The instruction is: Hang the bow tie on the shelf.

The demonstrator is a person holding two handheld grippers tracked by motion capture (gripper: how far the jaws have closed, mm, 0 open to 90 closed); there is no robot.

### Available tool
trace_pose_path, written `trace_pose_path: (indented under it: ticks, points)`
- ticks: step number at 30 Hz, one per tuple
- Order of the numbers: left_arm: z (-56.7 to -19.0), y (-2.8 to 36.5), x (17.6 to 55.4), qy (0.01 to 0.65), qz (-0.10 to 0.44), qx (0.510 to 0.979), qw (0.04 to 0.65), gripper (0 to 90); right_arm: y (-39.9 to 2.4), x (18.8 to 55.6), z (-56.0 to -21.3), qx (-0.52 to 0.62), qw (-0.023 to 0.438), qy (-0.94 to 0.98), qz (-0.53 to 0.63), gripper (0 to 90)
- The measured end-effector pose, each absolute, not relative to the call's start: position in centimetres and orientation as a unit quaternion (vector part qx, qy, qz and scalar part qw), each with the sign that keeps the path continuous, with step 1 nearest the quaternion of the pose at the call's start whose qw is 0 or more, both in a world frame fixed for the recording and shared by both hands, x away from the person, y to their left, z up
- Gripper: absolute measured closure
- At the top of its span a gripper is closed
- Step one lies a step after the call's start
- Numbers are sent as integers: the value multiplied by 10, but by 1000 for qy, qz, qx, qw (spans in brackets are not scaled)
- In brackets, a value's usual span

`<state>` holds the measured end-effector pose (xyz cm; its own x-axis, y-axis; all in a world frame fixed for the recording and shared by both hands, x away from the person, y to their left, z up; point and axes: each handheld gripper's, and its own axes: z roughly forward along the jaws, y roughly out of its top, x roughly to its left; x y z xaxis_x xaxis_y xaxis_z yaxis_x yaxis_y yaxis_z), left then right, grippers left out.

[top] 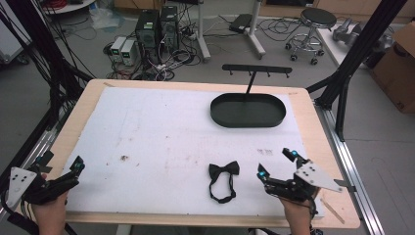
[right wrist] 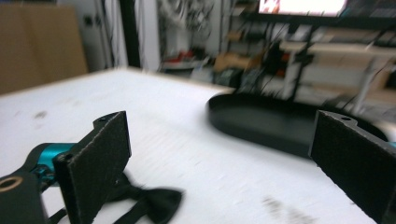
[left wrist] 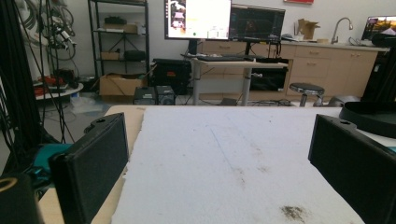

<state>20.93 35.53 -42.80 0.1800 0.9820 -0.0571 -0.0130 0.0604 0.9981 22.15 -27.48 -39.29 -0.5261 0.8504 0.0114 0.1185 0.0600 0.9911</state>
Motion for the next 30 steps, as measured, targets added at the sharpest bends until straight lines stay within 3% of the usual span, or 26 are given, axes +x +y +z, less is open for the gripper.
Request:
trace_pose_path:
  ticks: [3,7,11,19,30]
  points:
    - [-429,356,209,464,443,525,560,55,-246,229,-400,378,269,693,552,55]
    - [-429,357,209,465,443,523,561,55,-230,232,-407,386,249,710,535,56]
    - [-429,357,209,466,443,522,560,54,-204,235,-420,383,247,746,485,152]
    - [-430,356,210,465,442,527,558,55,-185,239,-437,402,237,769,437,180]
    - [-431,356,210,466,440,526,559,55,-172,244,-451,427,230,792,372,405]
